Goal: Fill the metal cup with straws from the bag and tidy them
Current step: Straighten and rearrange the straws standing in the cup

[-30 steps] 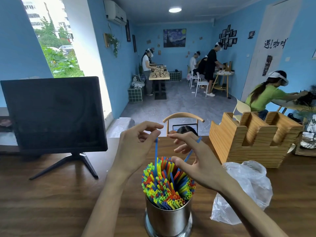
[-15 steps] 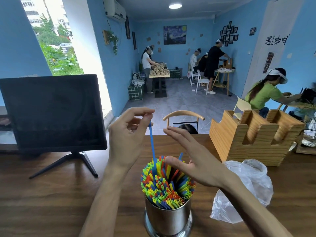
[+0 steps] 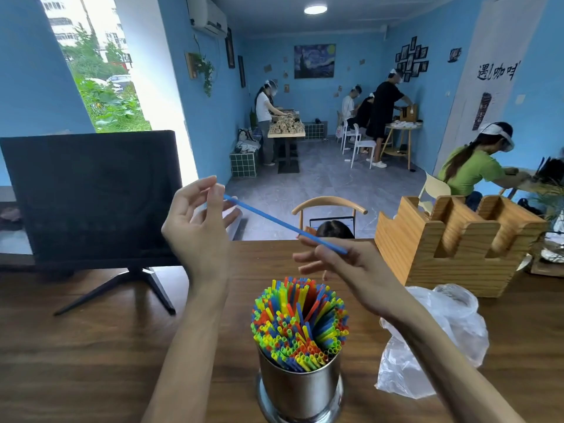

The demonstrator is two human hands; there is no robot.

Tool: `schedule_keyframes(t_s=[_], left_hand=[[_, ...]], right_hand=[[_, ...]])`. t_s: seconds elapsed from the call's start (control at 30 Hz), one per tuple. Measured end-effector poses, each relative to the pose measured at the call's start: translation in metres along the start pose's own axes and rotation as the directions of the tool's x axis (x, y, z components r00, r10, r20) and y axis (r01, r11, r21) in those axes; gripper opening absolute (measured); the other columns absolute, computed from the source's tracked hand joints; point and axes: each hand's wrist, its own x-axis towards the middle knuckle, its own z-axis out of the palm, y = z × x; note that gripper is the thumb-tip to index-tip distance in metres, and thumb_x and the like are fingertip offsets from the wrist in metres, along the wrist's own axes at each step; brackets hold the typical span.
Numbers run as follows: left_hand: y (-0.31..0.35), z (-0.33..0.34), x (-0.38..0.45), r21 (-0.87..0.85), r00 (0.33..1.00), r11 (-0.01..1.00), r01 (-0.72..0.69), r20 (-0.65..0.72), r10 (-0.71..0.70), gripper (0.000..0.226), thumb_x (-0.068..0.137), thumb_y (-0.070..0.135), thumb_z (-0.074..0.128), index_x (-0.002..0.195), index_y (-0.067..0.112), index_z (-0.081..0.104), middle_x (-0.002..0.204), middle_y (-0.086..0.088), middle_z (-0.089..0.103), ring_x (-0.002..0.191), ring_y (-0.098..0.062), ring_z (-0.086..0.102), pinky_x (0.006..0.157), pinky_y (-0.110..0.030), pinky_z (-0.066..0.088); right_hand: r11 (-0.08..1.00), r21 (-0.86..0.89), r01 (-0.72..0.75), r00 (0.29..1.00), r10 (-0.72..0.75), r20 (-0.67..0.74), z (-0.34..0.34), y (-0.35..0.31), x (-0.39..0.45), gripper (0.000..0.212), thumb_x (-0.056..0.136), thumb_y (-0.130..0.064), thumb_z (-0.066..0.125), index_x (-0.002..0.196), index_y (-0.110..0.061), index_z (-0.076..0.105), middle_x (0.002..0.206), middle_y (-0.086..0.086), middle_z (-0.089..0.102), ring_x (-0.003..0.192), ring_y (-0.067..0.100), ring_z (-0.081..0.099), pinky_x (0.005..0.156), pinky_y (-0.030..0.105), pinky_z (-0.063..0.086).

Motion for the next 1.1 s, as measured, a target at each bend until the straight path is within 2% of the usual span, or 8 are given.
schedule_keyframes(t_s=[0.13, 0.33, 0.47, 0.57, 0.7, 0.83, 0.97, 1.1], left_hand=[[-0.017, -0.012, -0.003, 0.089, 0.993, 0.989, 0.116, 0.004, -0.116, 0.015, 0.094, 0.008, 0.072, 0.091, 0.023, 0.075, 0.077, -0.004, 0.071, 0.065, -0.011, 0.07, 0.065, -0.023, 0.058], [-0.036, -0.023, -0.025, 0.275, 0.88, 0.904, 0.327, 0.26, -0.397, 0.011, 0.09, 0.016, 0.077, 0.101, 0.021, 0.076, 0.085, -0.001, 0.078, 0.077, -0.014, 0.074, 0.068, -0.023, 0.06], [-0.046, -0.039, -0.021, 0.718, 0.659, 0.683, 0.136, 0.449, -0.603, 0.01, 0.093, 0.046, 0.069, 0.1, 0.04, 0.074, 0.096, 0.013, 0.076, 0.095, -0.005, 0.069, 0.079, -0.023, 0.052], [-0.046, -0.044, -0.021, 0.802, 0.484, 0.596, 0.048, 0.503, -0.716, 0.027, 0.091, 0.058, 0.065, 0.087, 0.035, 0.079, 0.085, 0.017, 0.078, 0.083, 0.001, 0.072, 0.072, -0.019, 0.05], [-0.051, -0.043, -0.022, 0.815, 0.52, 0.576, 0.054, 0.47, -0.714, 0.028, 0.091, 0.052, 0.07, 0.082, 0.027, 0.081, 0.078, 0.012, 0.078, 0.074, -0.002, 0.074, 0.068, -0.022, 0.054], [-0.052, -0.042, -0.025, 0.772, 0.575, 0.632, 0.068, 0.488, -0.657, 0.013, 0.088, 0.046, 0.076, 0.087, 0.034, 0.08, 0.08, 0.013, 0.077, 0.077, 0.003, 0.071, 0.061, -0.01, 0.05], [-0.047, -0.04, -0.031, 0.676, 0.655, 0.737, -0.006, 0.56, -0.508, 0.013, 0.091, 0.049, 0.069, 0.103, 0.045, 0.072, 0.098, 0.03, 0.071, 0.095, 0.015, 0.062, 0.07, -0.004, 0.047], [-0.043, -0.035, -0.042, 0.551, 0.503, 0.834, -0.033, 0.73, -0.462, 0.036, 0.086, 0.068, 0.067, 0.12, 0.061, 0.059, 0.123, 0.038, 0.062, 0.114, 0.016, 0.058, 0.089, -0.012, 0.051]], right_hand=[[0.975, 0.205, 0.085, 0.981, -0.045, -0.191, -0.008, -0.007, 0.0, 0.026, 0.093, -0.029, 0.065, 0.116, -0.025, 0.076, 0.106, 0.004, 0.079, 0.085, 0.028, 0.078, 0.06, 0.021, 0.052], [0.938, 0.131, 0.321, 0.861, -0.231, -0.453, -0.006, -0.025, 0.012, 0.01, 0.098, -0.023, 0.061, 0.102, -0.022, 0.07, 0.103, 0.001, 0.078, 0.092, 0.021, 0.076, 0.072, 0.028, 0.059], [0.937, 0.06, 0.344, 0.865, -0.291, -0.409, -0.015, -0.029, 0.015, 0.006, 0.103, -0.021, 0.05, 0.105, -0.019, 0.055, 0.092, 0.002, 0.075, 0.081, 0.021, 0.076, 0.061, 0.026, 0.057], [0.966, -0.089, 0.243, 0.929, -0.258, -0.264, -0.009, -0.016, 0.01, 0.019, 0.104, -0.018, 0.057, 0.118, -0.03, 0.054, 0.091, 0.003, 0.074, 0.074, 0.02, 0.076, 0.059, 0.025, 0.055], [0.938, -0.337, 0.086, 0.986, -0.129, -0.109, 0.008, 0.007, 0.005, 0.051, 0.095, -0.018, 0.07, 0.137, -0.039, 0.048, 0.086, -0.011, 0.07, 0.072, 0.011, 0.073, 0.065, 0.03, 0.059], [0.844, -0.534, 0.049, 0.998, -0.025, 0.052, 0.006, 0.027, -0.003, 0.02, 0.099, -0.039, 0.064, 0.112, -0.031, 0.076, 0.104, -0.02, 0.069, 0.1, 0.0, 0.064, 0.081, 0.026, 0.055], [0.923, -0.383, -0.039, 0.993, 0.077, 0.086, -0.005, 0.03, -0.007, 0.038, 0.101, -0.059, 0.047, 0.114, -0.038, 0.075, 0.115, -0.023, 0.068, 0.112, 0.001, 0.062, 0.09, 0.024, 0.052], [0.976, -0.108, -0.189, 0.974, 0.2, 0.107, -0.019, 0.034, -0.008, 0.033, 0.095, -0.046, 0.061, 0.128, -0.044, 0.064, 0.127, -0.017, 0.067, 0.119, 0.007, 0.064, 0.097, 0.03, 0.052]])
